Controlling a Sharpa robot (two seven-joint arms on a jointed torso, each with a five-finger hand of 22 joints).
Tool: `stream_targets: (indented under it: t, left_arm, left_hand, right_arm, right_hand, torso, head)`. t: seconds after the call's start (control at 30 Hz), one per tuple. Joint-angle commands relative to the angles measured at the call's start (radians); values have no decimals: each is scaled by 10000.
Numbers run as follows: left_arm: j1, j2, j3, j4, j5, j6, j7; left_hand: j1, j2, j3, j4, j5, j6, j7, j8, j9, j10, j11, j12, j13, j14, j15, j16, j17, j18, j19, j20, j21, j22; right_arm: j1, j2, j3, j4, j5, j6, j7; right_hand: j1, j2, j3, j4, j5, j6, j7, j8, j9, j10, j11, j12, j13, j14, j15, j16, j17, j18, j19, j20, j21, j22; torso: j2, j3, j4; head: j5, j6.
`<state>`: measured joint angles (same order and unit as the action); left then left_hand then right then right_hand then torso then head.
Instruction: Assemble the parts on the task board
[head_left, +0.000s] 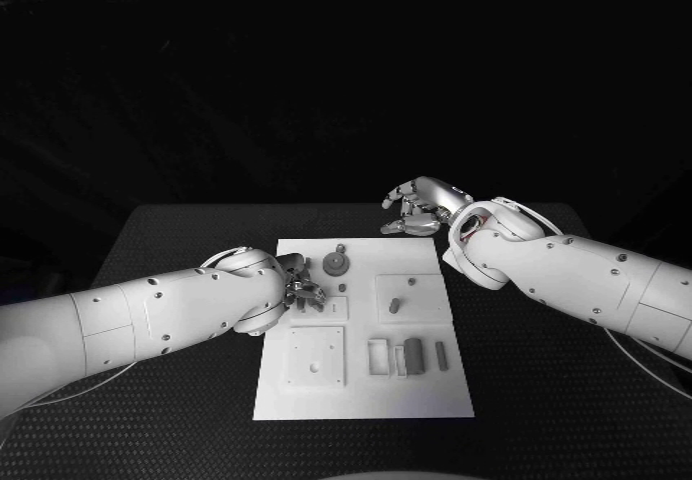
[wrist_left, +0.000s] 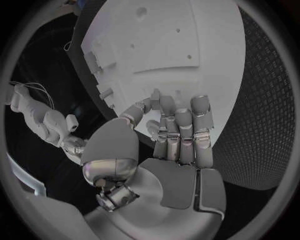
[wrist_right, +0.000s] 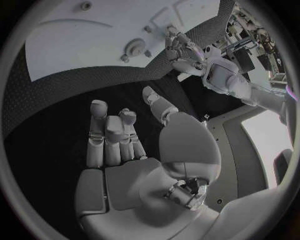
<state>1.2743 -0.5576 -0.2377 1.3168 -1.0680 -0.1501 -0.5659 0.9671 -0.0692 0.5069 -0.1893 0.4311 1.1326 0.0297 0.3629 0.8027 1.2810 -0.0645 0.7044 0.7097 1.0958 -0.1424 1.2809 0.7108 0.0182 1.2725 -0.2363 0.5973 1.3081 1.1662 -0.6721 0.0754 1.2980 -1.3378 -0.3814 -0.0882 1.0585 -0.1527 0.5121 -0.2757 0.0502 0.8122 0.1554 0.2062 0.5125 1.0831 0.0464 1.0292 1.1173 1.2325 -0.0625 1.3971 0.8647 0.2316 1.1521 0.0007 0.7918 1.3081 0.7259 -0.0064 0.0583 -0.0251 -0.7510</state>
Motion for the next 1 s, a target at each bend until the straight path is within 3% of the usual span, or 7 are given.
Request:
stream_targets:
  t: [0.03,1.0]
  left_arm:
    - [5,14,5,-34,-153,-132,75]
    - [-97,-16,5,82,-202,-318,110]
  left_hand:
    - [309,230,948,-909,36,136,37,31,8,-13,-50,42,-11,142,-233,29,-17,272,172,-200,65,207]
    - [299,187,959,-897,34,151,31,33,7,5,-55,47,-22,161,-238,27,-42,270,183,-210,75,199]
  right_arm:
    - [-5,10,5,4,-10,113,41]
    - [-11,-10,5,13,-1,124,50]
  right_hand:
    - [-126,-2,2,53,-16,11,62,26,-17,-65,4,44,-12,-82,-11,-47,-9,302,10,-74,-41,152]
    - [-140,-4,1,57,-16,7,63,27,-19,-70,5,59,-27,-83,-10,-48,-13,302,9,-73,-48,152]
  torso:
    - [2,3,4]
    - [-5,8,7]
  head:
    - [-5,-5]
    - [-19,-61]
